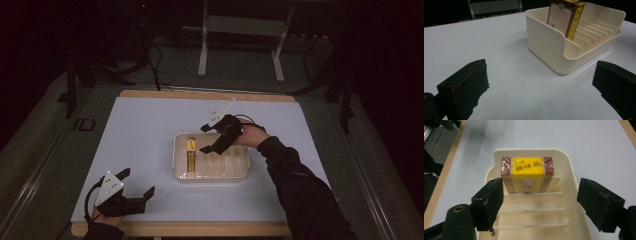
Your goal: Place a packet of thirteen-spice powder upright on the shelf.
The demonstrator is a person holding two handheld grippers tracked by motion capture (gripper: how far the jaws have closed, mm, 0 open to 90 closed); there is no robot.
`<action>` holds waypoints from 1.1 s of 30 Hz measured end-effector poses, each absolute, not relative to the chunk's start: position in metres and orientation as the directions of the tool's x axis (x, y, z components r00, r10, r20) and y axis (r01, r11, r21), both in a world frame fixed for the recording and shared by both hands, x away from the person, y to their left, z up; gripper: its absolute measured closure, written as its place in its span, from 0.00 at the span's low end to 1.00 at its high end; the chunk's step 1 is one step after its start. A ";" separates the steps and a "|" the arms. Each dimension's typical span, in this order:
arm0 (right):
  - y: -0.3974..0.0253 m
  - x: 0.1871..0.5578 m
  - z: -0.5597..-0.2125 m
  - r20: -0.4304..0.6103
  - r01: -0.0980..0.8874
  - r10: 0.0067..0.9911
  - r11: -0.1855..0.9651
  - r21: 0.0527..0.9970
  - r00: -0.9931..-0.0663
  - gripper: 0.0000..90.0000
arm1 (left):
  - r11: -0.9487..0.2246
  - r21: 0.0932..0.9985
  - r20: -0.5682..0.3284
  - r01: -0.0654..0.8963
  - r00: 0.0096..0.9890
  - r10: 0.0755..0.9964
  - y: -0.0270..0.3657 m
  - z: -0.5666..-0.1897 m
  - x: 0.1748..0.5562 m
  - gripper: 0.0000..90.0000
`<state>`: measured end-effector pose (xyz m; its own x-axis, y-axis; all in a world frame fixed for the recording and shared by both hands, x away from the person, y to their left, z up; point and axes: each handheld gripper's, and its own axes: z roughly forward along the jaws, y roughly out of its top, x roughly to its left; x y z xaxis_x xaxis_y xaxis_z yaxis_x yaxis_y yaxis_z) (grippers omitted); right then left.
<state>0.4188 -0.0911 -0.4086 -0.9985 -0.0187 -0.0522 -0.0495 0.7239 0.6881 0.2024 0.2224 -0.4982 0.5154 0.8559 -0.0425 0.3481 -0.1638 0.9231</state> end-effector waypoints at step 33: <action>-0.160 0.420 -0.402 -0.056 0.239 0.415 0.624 0.744 -0.908 0.11 | -0.166 0.920 -0.042 0.354 0.512 0.858 0.222 -0.499 0.203 0.00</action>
